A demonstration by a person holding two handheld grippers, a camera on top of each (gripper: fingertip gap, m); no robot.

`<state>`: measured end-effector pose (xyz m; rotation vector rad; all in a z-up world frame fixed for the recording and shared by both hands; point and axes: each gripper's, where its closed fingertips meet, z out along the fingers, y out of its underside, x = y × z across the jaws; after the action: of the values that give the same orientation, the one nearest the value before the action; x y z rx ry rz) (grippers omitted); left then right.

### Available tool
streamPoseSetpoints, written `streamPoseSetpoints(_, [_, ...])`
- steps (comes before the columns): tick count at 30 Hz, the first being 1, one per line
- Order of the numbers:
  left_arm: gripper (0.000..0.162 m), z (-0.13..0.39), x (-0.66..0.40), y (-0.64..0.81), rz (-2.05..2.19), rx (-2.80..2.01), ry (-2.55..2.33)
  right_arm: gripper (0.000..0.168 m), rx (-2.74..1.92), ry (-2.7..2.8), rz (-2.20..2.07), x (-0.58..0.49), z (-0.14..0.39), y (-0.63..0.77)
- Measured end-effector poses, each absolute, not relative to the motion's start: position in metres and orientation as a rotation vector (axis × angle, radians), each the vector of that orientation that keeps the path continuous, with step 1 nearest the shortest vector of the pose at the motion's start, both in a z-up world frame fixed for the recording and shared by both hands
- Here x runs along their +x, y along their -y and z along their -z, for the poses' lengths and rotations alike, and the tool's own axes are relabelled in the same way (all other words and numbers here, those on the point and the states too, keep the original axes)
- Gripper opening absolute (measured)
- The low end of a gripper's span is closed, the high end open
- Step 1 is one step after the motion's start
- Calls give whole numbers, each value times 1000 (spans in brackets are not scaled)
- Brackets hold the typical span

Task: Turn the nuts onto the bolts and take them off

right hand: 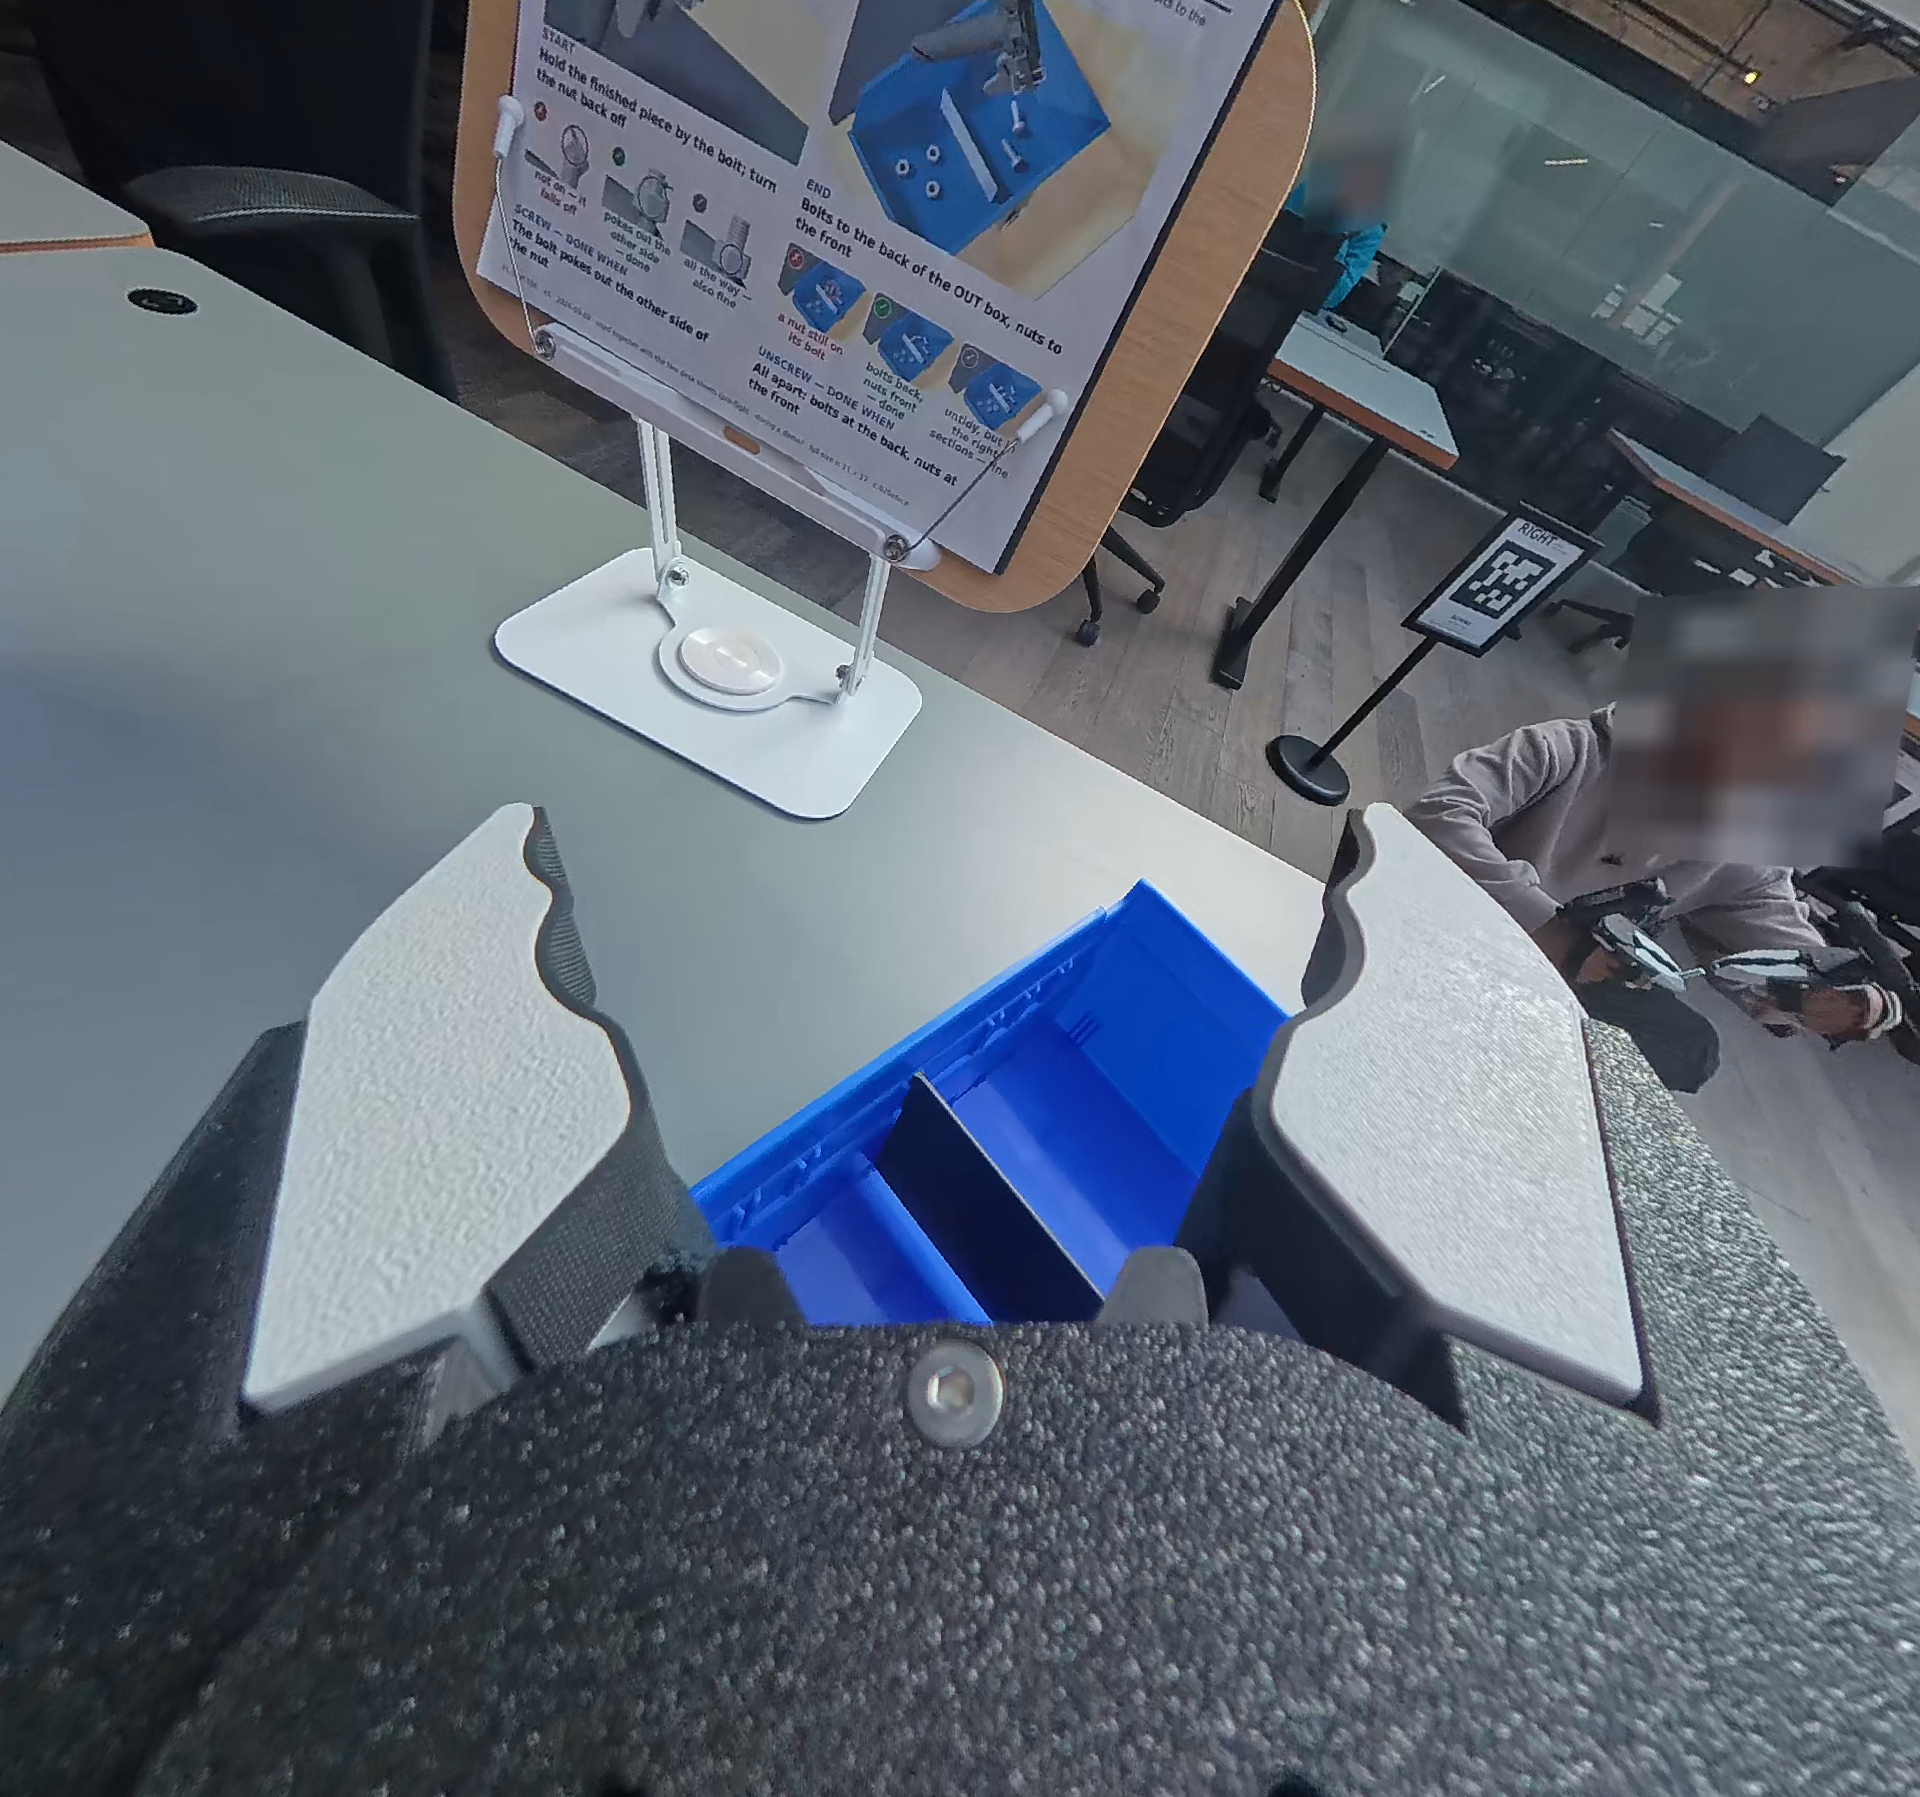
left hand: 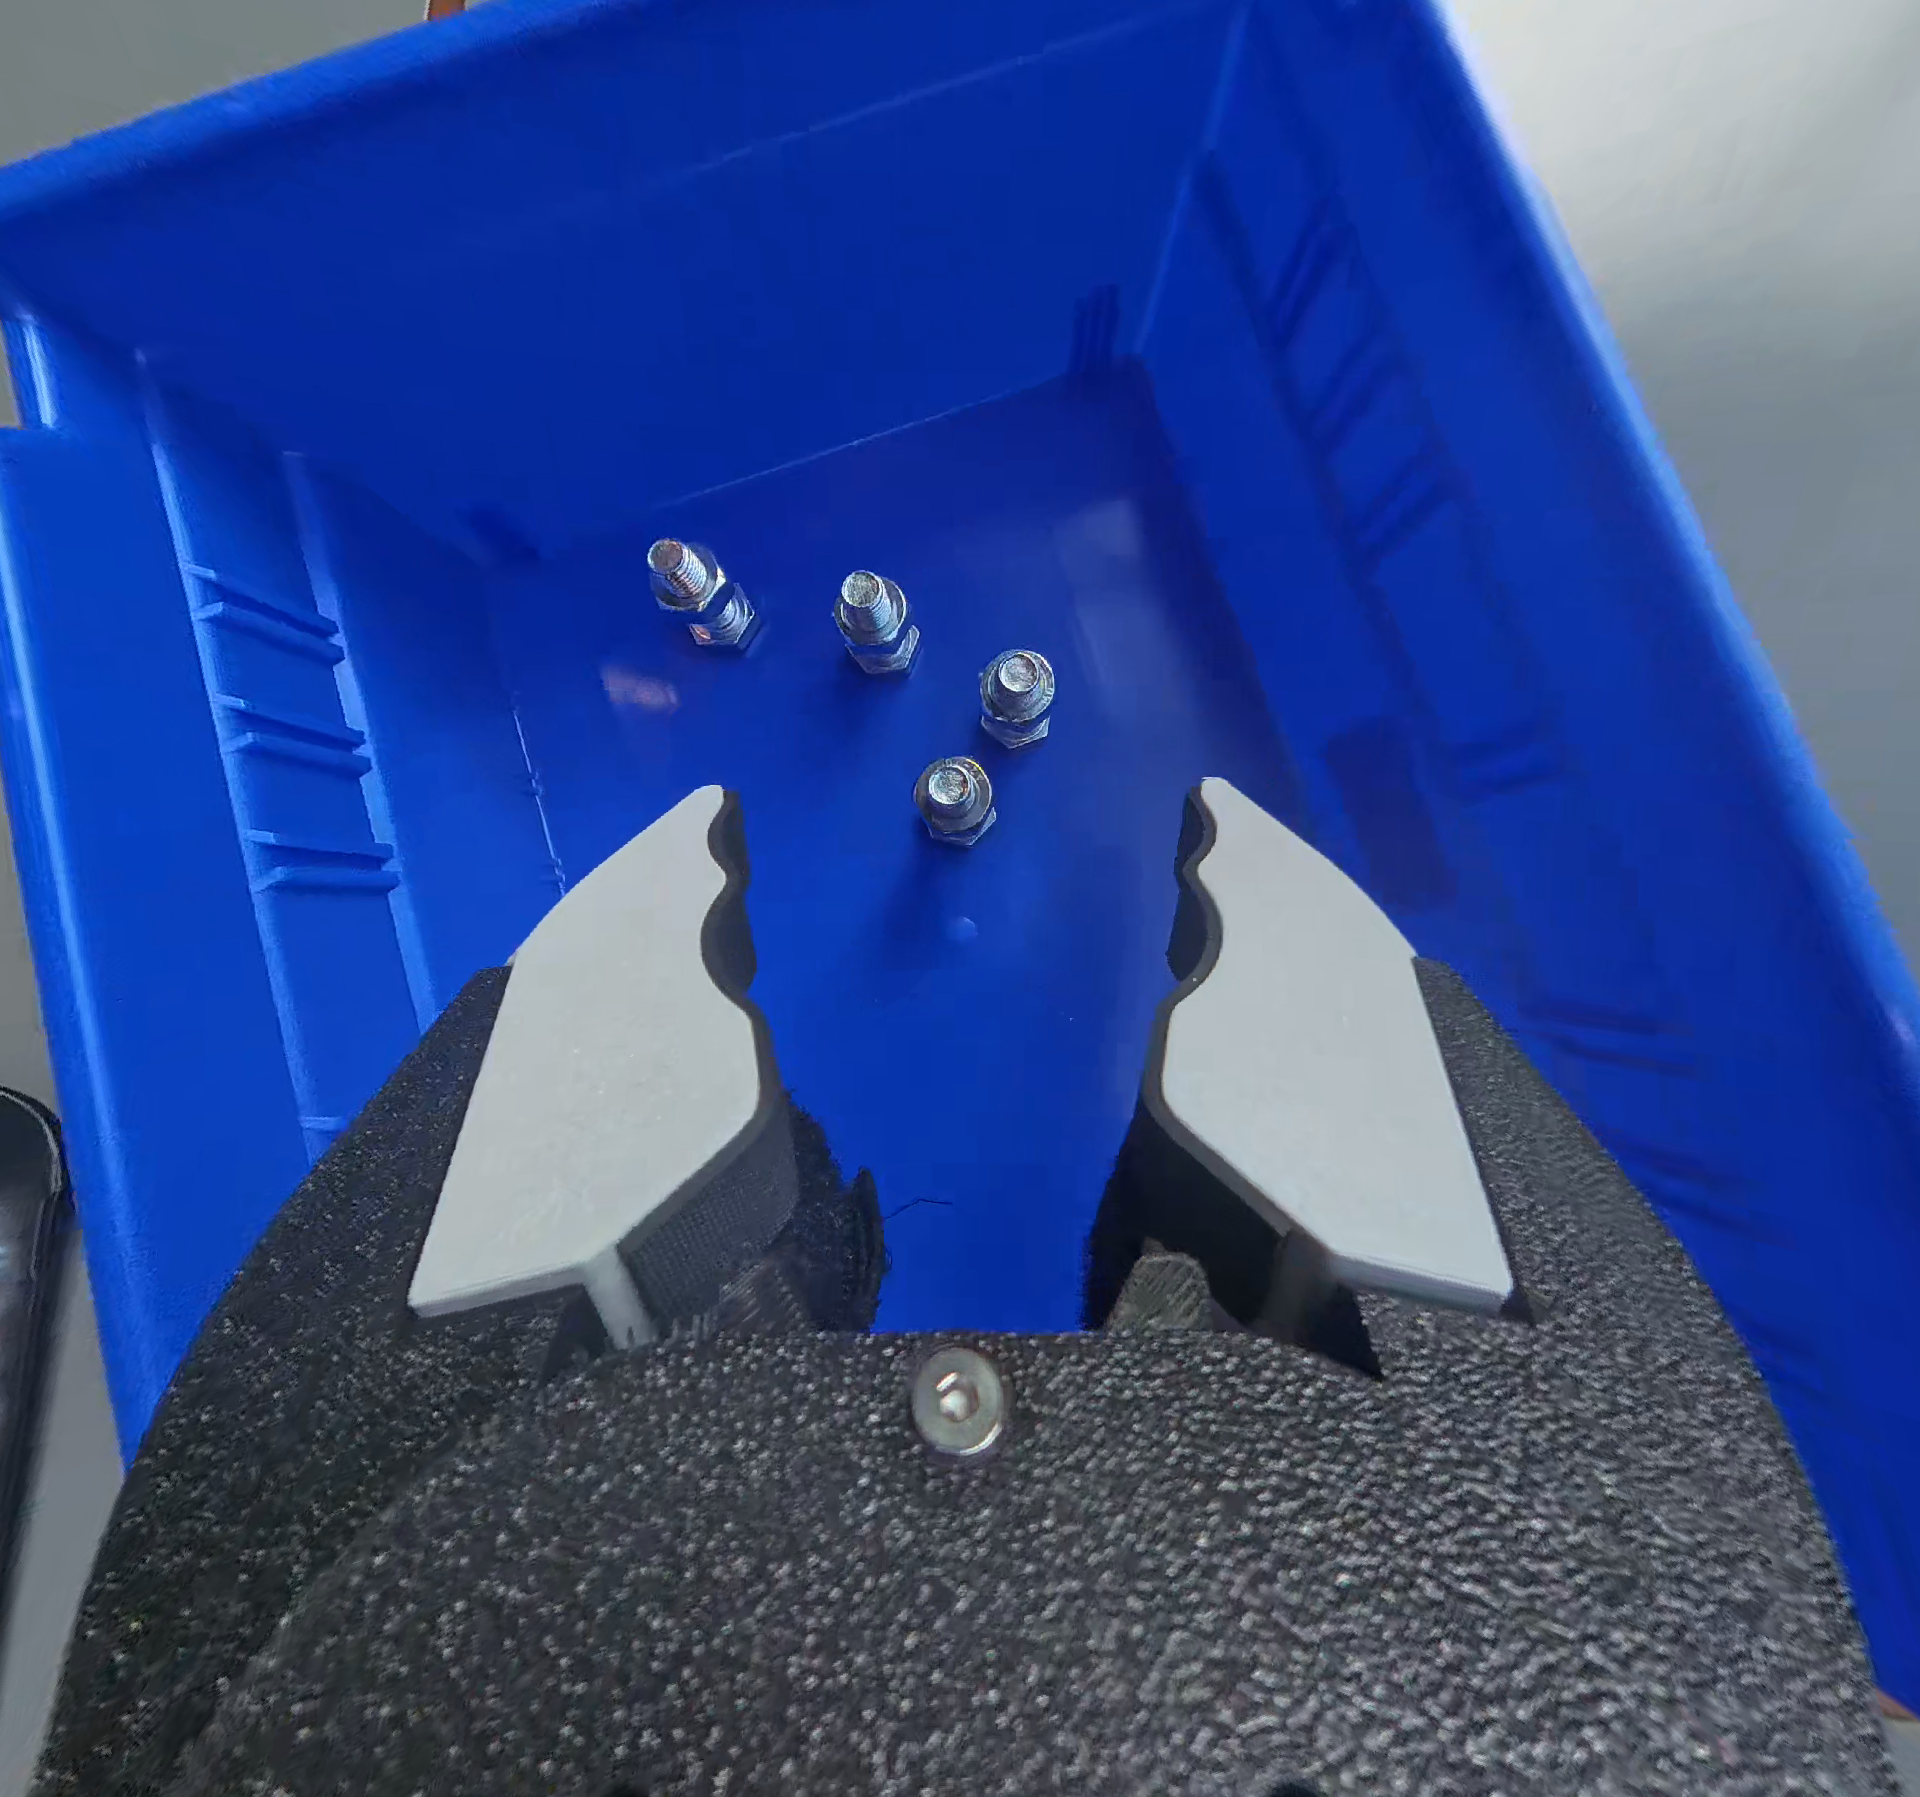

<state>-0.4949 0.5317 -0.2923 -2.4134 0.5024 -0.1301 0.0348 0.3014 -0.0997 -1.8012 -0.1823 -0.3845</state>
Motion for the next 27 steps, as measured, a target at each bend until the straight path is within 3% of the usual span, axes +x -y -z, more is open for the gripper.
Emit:
streamPoseSetpoints(11, [49,324,-494,-541,278,-2454,-454,134,-1796,173,398,39,98,-299])
streamPoseSetpoints(18, [43,334,-494,-542,233,-2479,-492,134,-1794,164,398,42,97,-298])
streamPoseSetpoints(22, [21,333,-492,-547,258,-2438,-483,133,-1790,159,399,43,96,-298])
streamPoseSetpoints(27, [20,325,-504,-542,199,-2442,-483,133,-1794,167,400,41,97,-298])
